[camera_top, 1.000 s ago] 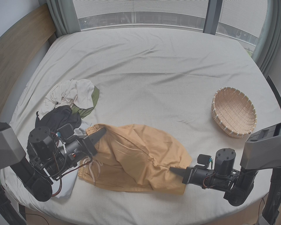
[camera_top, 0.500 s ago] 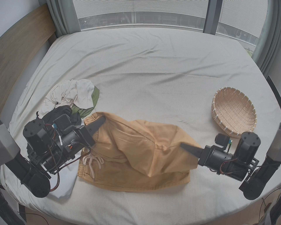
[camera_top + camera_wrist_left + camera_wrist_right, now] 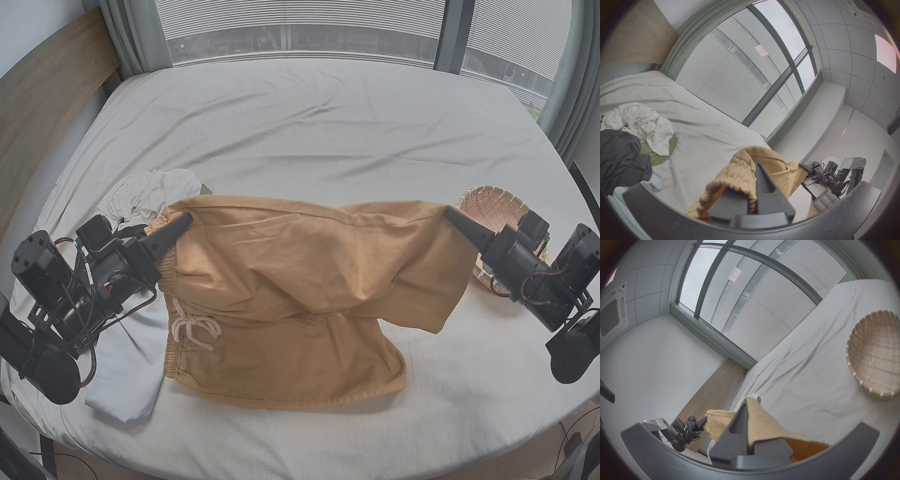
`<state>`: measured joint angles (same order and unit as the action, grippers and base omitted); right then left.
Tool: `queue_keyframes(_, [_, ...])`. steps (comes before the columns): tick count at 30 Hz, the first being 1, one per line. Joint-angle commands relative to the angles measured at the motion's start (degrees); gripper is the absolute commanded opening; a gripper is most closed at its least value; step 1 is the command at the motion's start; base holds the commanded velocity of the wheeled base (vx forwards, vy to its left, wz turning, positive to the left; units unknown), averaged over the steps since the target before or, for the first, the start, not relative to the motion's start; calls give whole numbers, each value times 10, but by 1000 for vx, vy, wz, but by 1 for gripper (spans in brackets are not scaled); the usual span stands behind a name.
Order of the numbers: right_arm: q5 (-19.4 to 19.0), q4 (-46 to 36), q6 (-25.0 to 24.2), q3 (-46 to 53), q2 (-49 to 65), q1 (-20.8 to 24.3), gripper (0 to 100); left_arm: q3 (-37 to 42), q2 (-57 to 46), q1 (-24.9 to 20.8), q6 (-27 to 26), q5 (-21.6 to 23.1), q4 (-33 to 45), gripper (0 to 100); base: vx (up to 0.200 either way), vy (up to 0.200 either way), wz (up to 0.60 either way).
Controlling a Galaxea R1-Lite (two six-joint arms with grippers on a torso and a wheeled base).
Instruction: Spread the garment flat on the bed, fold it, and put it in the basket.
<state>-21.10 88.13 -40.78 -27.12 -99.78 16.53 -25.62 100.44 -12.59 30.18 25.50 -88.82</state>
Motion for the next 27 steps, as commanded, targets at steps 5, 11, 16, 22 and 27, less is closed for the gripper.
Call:
queue_keyframes(5, [-2,-1,1,-13,10,-25,0,7,-7,10,1,0,0,0,0,0,0])
queue_keyframes(11, [-2,-1,1,-13,10,-26,0,5,-5,24,1,-1,0,0,0,0,0])
queue_keyframes(16, [-2,-1,2,-14,9,-28,0,2,-6,36,1,0,1,0,0,0,0])
queue_keyframes(22, [-2,-2,3,-24,4,-23,0,-5,-5,33,1,-1,1,0,0,0,0])
queue_keyframes(27, [-1,-41,4,-74,-23,-25,0,-54,30,33,0,-9,1,0,0,0,0])
